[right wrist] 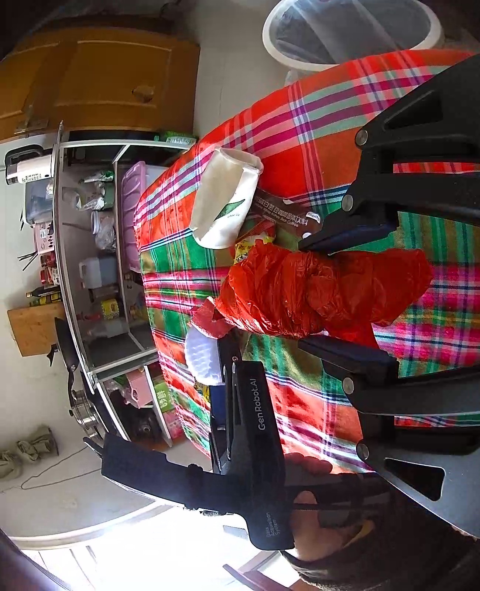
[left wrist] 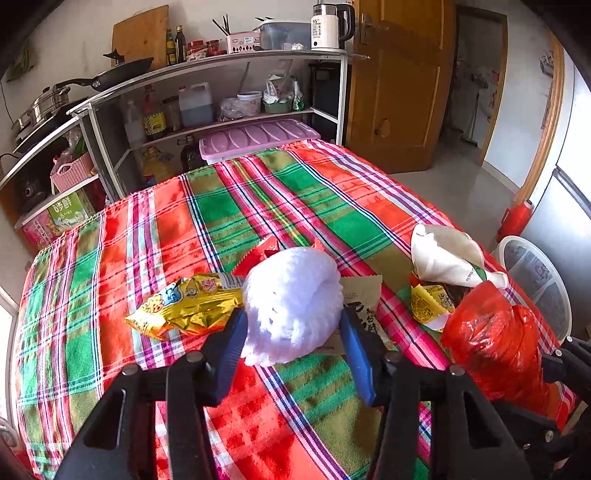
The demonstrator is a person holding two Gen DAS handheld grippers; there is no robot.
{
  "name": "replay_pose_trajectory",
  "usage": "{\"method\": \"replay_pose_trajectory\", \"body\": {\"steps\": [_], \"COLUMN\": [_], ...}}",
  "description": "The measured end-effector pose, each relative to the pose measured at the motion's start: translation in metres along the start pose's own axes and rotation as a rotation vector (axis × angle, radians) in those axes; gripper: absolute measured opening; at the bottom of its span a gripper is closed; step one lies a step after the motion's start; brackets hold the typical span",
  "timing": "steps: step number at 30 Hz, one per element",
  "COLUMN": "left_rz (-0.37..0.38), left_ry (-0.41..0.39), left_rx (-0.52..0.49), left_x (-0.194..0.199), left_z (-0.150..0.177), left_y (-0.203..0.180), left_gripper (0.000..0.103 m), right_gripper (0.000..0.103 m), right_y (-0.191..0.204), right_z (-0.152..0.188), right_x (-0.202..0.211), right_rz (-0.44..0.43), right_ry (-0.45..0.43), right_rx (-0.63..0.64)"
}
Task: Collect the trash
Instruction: 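Grasp the white foam net with the left tool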
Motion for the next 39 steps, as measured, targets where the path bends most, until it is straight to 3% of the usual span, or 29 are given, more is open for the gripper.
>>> {"method": "replay_pose_trajectory", "body": {"steps": [7, 12, 26, 39], "left_rz": [0.001, -0.001, 0.012, 0.041], "left_ry": [-0.006, -0.021, -0.092, -0.15], "left_rx": [0.0, 0.009, 0.018, -0.054], "left_x": [0.002, 0.01, 0.051, 0.077], "left_z": [0.0, 0.001, -0.004, -0.019], "left_y": [0.0, 0.001, -0.012, -0.057], "left_gripper": [0.034, 0.029, 0.029, 0.029], "right_gripper": [0.046, 0.046, 0.046, 0.046], "right_y": [-0.002, -0.004, -0.006, -0.022], "right_z": [0.001, 0.0, 0.001, -0.003], "right_x": [0.001, 0.002, 0.023, 0.061], "right_rz": [-0.006, -0.009, -0.021, 0.006], "right_ry": [0.0, -0.004, -0.053, -0.138], "right_rx": [-0.006, -0.012, -0.019, -0.061]}}
Point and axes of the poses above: each gripper's, at about its wrist camera, not at the fingertips, and x roughly against the way its jaws point, y to its left, z to its underside, the point moved 2 cm from there along -x, roughly the way its jaws point, and after that the axes turned 15 degrees about -x, right-handed, at the moved point
